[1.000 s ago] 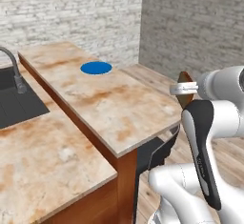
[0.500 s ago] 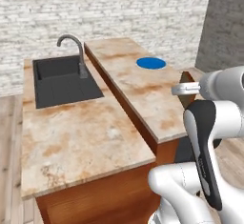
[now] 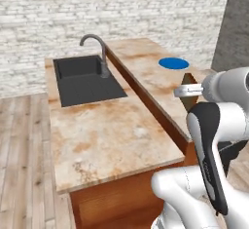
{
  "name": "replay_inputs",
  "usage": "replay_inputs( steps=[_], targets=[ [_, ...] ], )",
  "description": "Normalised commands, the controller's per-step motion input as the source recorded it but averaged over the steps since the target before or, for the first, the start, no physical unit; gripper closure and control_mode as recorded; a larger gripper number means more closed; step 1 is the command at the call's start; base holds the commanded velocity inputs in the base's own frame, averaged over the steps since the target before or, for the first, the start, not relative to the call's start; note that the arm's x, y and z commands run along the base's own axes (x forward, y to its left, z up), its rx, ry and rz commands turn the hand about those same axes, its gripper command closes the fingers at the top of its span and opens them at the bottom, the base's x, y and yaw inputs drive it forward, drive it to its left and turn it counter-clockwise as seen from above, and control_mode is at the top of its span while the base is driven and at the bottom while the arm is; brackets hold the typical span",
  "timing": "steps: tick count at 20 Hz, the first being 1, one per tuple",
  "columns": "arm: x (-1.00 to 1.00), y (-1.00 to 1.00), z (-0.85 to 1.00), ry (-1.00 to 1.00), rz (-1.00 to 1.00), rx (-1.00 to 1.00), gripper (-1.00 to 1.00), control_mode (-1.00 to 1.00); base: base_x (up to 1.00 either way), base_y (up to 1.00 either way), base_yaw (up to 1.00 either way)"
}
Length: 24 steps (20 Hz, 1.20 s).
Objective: Start the toaster. Once the lever pops up, take the bread to the plate on the dining counter.
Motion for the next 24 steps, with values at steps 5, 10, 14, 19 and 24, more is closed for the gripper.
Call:
replay_inputs(
  steps=[5, 10, 14, 19, 24],
  targets=[
    [0.00, 0.00, 0.00, 0.00, 0.00, 0.00, 1.00, 1.00, 0.46, 0.32, 0.03],
    [0.00, 0.00, 0.00, 0.00, 0.00, 0.00, 1.00, 1.00, 0.86, -0.31, 0.13],
    [0.00, 0.00, 0.00, 0.00, 0.00, 0.00, 1.00, 1.00, 0.36, -0.96, 0.12],
    [0.00, 0.00, 0.00, 0.00, 0.00, 0.00, 1.00, 1.00, -0.05, -1.00, 0.00],
    [0.00, 0.00, 0.00, 0.00, 0.00, 0.00, 1.00, 1.00, -0.01, -1.00, 0.00]
  ],
)
